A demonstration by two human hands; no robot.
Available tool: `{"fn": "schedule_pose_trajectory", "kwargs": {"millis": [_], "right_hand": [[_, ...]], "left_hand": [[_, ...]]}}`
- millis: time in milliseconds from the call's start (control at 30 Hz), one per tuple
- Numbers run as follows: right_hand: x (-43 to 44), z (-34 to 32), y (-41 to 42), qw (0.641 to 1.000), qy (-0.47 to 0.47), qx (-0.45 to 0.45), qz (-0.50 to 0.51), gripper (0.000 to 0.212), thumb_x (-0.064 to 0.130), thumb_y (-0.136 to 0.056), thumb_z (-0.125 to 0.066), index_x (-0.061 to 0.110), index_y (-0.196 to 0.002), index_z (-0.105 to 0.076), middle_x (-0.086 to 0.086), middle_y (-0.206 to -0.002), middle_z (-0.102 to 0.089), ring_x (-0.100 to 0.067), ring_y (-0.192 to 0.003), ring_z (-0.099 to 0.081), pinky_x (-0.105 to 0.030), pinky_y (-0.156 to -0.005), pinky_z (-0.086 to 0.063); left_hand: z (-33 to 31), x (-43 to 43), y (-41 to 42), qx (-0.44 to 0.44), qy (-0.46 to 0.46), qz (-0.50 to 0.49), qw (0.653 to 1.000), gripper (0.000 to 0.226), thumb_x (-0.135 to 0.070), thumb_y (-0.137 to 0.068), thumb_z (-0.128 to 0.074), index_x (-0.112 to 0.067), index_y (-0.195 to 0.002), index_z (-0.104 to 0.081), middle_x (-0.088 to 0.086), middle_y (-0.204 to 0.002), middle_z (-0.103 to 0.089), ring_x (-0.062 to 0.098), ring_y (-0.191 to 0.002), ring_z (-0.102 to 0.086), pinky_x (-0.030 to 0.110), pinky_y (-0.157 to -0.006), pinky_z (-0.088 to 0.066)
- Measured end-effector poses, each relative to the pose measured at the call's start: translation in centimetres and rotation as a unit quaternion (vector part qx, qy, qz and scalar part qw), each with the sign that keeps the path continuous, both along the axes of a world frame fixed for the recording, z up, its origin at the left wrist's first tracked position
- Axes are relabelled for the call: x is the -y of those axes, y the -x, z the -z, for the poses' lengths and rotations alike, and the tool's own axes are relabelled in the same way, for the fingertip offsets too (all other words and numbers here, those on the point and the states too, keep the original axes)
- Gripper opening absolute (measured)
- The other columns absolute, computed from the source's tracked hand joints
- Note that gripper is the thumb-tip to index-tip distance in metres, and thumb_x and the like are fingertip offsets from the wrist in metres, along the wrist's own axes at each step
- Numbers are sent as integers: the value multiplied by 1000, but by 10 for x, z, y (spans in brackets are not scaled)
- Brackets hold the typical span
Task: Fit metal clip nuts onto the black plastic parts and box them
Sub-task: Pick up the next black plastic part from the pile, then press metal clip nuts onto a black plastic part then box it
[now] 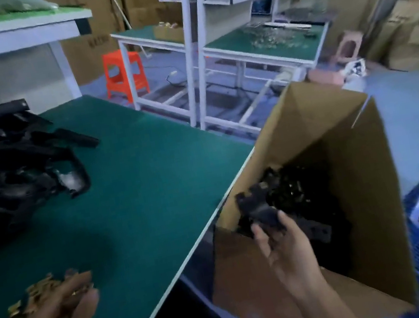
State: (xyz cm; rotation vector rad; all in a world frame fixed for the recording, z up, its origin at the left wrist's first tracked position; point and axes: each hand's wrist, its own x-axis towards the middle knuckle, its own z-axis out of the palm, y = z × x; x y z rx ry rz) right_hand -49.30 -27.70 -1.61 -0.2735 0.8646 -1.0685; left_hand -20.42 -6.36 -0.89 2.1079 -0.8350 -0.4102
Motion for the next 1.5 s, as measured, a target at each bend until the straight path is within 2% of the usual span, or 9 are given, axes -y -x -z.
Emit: {"fn": "schedule_pose_trajectory", "kwargs": {"millis": [167, 367, 500, 633, 767, 967, 1133, 1300, 1500], "right_hand": [[19, 9, 15, 998, -25, -47, 23, 55, 36, -102, -57, 11, -148, -42, -17, -125, -63, -31, -110, -64, -37, -93, -52], [24, -12, -92, 928, 199, -250, -191, 15, 17, -99, -63, 9, -110, -70, -13, -91, -76, -23, -67, -68, -29, -54, -54], [41, -27, -213, 788, 390, -348, -325, 8, 19, -94, -69, 23, -101, -72, -6, -102, -73, -14, -77, -71, -30, -55, -55], [62, -23, -332, 556, 563, -489, -368, 46, 34, -91, -72, 17, -131, -59, -7, -134, -62, -27, -125, -56, -33, -96, -45], [72, -6, -392, 478, 525, -574, -409, 75, 53, -89, -68, 23, -151, -37, -15, -158, -33, -40, -140, -38, -48, -111, -39], [55, 4, -363, 736, 444, -439, -261, 16, 33, -96, -63, 21, -101, -54, 0, -99, -62, -37, -108, -60, -38, -85, -44], [3, -6, -287, 896, 246, -186, -320, 66, 77, -91, -46, 20, -78, -76, -3, -86, -75, -14, -75, -68, -38, -77, -51], [-42, 10, -253, 886, 189, -161, -390, 48, 50, -79, -69, 4, -71, -78, -12, -77, -73, -15, -63, -68, -30, -67, -54], [-63, 10, -256, 681, 431, -393, -443, 31, 28, -77, -87, 29, -93, -61, 8, -81, -72, -7, -78, -68, -27, -74, -49]], "left_hand": [[-26, 2, 18, -45, 21, -3, 999, 54, -87, -71, -52, -56, -114, -65, -28, -103, -72, 3, -95, -69, 39, -90, -56], [-35, -23, 14, -119, 46, -35, 991, 28, -61, -75, -55, -63, -102, -64, -30, -98, -70, -10, -89, -65, 22, -79, -51], [-30, -45, 5, -146, 40, -74, 986, 24, -54, -85, -57, -67, -106, -60, -31, -102, -69, -9, -91, -64, 26, -82, -53], [-29, -65, 0, -175, 33, -115, 977, 24, -50, -89, -59, -68, -106, -59, -39, -105, -64, -13, -95, -62, 22, -86, -50], [-27, -84, -4, -183, 28, -157, 970, 35, -69, -72, -55, -68, -107, -60, -42, -109, -61, -12, -100, -62, 20, -92, -50], [-21, -95, -11, -144, 25, -192, 971, 20, -54, -85, -65, -66, -101, -62, -43, -106, -63, -23, -99, -56, 4, -80, -45], [-9, -71, -19, 44, -99, -163, 981, 26, -60, -96, -47, -55, -121, -53, -37, -124, -48, -10, -118, -41, 16, -107, -36], [19, -44, -22, 158, -226, -82, 958, 58, -68, -96, -33, -48, -149, -23, -18, -154, -16, 14, -143, -13, 38, -113, -15], [23, -42, -24, 204, -225, -91, 948, 39, -40, -96, -47, -34, -135, -49, -15, -144, -33, 14, -134, -28, 33, -107, -20]]}}
